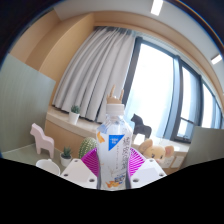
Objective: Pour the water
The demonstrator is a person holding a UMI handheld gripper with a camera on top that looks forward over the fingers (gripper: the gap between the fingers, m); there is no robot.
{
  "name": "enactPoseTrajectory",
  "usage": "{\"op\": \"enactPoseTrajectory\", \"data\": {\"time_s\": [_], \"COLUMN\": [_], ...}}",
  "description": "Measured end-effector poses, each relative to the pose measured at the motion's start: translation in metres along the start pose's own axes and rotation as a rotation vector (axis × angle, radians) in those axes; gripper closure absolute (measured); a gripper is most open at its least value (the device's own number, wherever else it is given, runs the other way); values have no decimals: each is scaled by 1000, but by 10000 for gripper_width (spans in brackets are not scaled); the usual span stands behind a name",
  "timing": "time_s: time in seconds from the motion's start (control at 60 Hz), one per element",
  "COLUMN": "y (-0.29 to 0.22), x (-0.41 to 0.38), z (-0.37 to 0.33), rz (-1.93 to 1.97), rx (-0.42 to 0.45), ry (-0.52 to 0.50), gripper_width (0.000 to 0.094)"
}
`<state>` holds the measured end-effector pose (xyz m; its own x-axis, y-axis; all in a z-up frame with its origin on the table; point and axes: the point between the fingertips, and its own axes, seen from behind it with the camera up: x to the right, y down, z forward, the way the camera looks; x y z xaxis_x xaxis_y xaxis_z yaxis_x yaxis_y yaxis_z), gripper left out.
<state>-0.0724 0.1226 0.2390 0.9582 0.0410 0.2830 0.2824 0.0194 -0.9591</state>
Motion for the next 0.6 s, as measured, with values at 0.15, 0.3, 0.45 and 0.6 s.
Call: {"op": "enactPoseTrajectory", "data": {"time_s": [0.15,0.3,0.45,0.6], "y": [54,97,127,130], "x": [-5,-17,-28,-24], "z": [7,13,17,15], "rz": [203,225,242,253], "rx": [-75,-122,-156,-134], "ry": [-8,-36,-54,-37], "gripper_width": [611,611,611,583]}}
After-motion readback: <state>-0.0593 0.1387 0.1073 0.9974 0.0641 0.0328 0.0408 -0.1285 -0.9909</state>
